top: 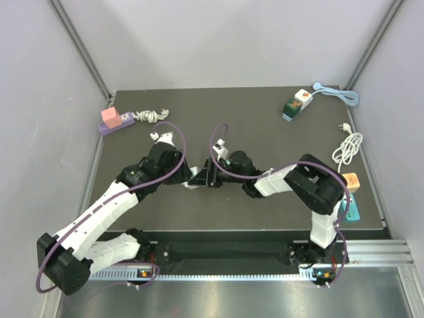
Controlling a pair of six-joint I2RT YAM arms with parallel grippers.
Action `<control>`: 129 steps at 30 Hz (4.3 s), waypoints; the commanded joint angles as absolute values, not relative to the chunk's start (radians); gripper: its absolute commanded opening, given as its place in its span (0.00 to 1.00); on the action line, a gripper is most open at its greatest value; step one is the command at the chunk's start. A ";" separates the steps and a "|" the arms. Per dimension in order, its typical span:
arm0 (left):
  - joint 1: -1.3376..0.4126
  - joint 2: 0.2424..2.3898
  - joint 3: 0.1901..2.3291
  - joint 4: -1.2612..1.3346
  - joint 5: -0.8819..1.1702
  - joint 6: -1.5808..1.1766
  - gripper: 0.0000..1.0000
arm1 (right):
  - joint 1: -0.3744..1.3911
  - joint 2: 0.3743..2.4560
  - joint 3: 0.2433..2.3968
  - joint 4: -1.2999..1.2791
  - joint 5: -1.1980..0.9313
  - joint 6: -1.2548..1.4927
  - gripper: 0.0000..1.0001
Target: Pull the plug off the socket
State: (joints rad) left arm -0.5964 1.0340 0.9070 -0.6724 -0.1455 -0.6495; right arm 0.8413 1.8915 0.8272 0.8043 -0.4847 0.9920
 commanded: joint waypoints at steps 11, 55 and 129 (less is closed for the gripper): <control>-0.597 0.859 0.897 -0.471 -0.072 -0.681 0.00 | 0.816 1.796 0.787 0.529 -0.172 0.957 0.00; -0.595 1.176 1.034 -0.528 0.159 -0.700 0.00 | 0.572 1.143 0.687 0.091 0.040 0.655 0.00; -0.282 0.974 0.982 -0.891 -0.178 -0.761 0.94 | 0.980 2.052 1.180 0.464 -0.580 0.799 0.50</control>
